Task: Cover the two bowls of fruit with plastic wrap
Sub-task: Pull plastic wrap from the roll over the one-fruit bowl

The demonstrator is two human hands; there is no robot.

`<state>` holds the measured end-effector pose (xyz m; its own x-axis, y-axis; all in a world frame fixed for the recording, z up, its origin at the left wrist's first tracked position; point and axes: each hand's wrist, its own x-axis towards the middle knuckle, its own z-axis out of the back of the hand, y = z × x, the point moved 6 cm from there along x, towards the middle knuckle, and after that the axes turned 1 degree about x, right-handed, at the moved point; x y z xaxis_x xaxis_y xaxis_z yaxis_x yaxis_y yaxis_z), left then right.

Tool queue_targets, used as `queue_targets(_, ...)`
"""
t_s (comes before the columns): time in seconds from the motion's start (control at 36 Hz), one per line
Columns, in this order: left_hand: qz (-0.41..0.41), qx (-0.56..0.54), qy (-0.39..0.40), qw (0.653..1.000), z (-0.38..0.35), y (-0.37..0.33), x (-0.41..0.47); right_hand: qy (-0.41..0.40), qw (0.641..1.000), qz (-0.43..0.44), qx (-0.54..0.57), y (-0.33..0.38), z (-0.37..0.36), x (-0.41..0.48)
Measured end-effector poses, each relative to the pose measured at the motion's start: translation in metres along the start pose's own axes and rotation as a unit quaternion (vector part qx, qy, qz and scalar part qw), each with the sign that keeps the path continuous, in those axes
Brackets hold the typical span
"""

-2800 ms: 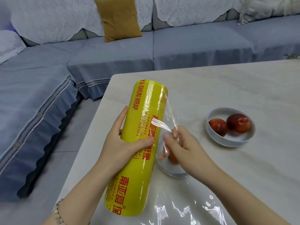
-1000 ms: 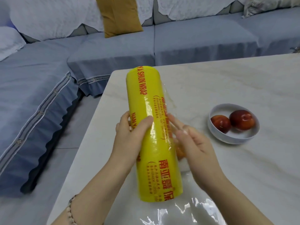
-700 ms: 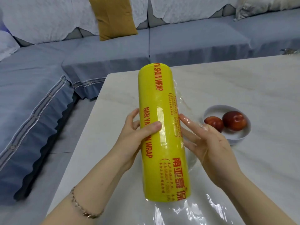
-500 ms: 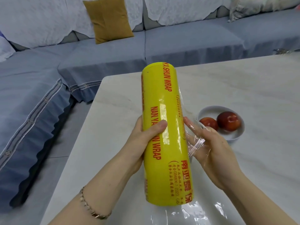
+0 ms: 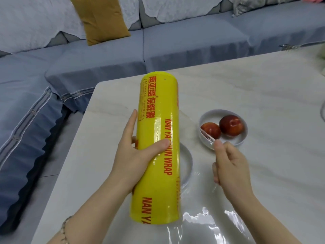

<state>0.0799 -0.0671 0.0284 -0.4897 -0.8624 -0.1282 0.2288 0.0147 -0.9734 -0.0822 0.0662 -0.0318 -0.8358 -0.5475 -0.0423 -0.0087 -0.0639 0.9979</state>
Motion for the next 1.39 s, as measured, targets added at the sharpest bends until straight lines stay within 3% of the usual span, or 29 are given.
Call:
queue_targets(0.17, -0.014, 0.161, -0.015, 0.987, 0.010, -0.001, 0.001, -0.010, 0.998, 0.011, -0.053, -0.013, 0.002, 0.001)
queue_targets(0.31, 0.020, 0.317, -0.014, 0.948, 0.011, 0.001, 0.006, -0.018, 0.998, -0.018, -0.059, -0.034, -0.007, -0.002)
queue_targets(0.47, 0.039, 0.414, -0.007, 0.909, 0.004, 0.000, 0.013, -0.028, 0.996, -0.059, -0.065, -0.058, -0.013, -0.001)
queue_targets(0.67, 0.051, 0.401, -0.004, 0.915, 0.006, 0.012, 0.020, -0.020, 0.990, -0.123, -0.063, -0.083, -0.023, -0.012)
queue_targets(0.78, 0.047, 0.385, 0.003, 0.922, 0.007, 0.015, 0.023, -0.026, 0.990, -0.104, -0.095, -0.081, -0.031, -0.025)
queue_targets(1.06, 0.042, 0.371, 0.020, 0.927, 0.005, 0.017, 0.023, 0.125, 0.964, -0.156, -0.175, -0.089, -0.024, -0.028)
queue_targets(1.11, 0.042, 0.368, 0.023, 0.929, 0.005, 0.017, 0.022, 0.142, 0.955, -0.129, -0.227, -0.083, -0.020, -0.023)
queue_targets(1.17, 0.044, 0.362, 0.029, 0.931, 0.005, 0.017, 0.022, 0.119, 0.956, -0.042, -0.265, -0.060, -0.020, -0.011)
queue_targets(1.25, 0.042, 0.357, 0.030, 0.933, 0.005, 0.016, 0.022, 0.102, 0.969, 0.037, -0.223, -0.021, -0.036, 0.017)
queue_targets(1.39, 0.039, 0.370, 0.028, 0.928, 0.004, 0.016, 0.022, 0.191, 0.968, -0.086, -0.136, -0.027, -0.083, 0.069)
